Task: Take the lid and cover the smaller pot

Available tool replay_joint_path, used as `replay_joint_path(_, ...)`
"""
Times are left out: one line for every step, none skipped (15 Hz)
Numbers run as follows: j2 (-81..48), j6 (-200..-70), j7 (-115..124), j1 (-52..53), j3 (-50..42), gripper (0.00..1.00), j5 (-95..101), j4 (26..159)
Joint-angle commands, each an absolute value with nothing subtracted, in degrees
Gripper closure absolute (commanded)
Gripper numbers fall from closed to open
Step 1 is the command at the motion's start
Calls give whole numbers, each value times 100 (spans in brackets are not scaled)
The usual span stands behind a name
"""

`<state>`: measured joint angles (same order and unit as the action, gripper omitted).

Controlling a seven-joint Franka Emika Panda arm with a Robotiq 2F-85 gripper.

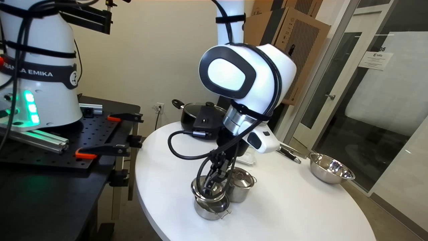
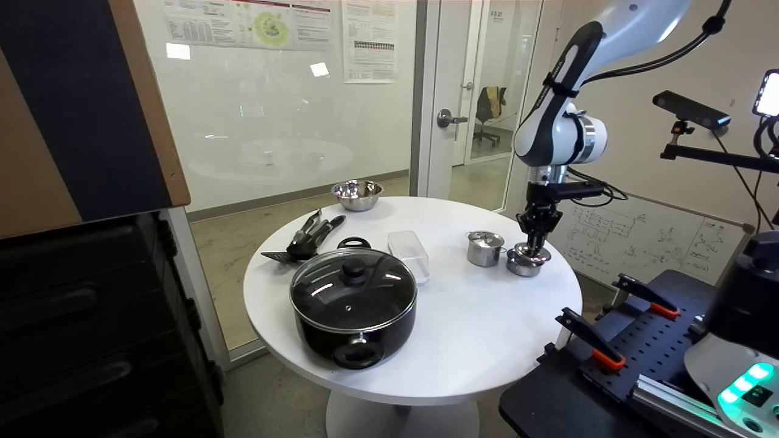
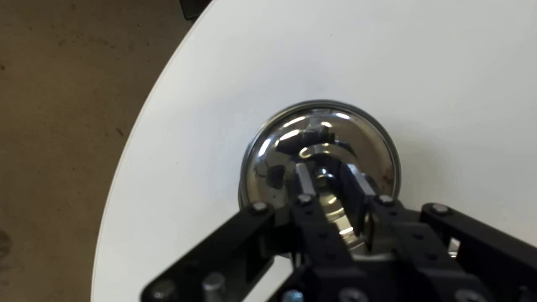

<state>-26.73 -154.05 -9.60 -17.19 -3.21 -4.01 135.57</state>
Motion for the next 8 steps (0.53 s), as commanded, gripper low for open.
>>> replay_joint_path(-2695,-15410,-1043,-1721,-315,94,-534,13506)
replay_joint_path(-2716,-15414,-1008,-1698,-326,94,-523,13483)
replay_joint_path(-2737,-15411,-986,-1685,-335,94,-515,13454)
replay_joint_path(-2743,-15407,-983,-1684,-335,94,-516,13442)
replay_joint_path(-2764,-15396,-973,-1681,-338,94,-517,13407)
replay_joint_path(-2790,-15395,-954,-1672,-345,94,-512,13373)
replay_joint_path(-2827,-15371,-921,-1655,-358,94,-501,13322)
replay_joint_path(-2862,-15362,-887,-1634,-372,94,-487,13286)
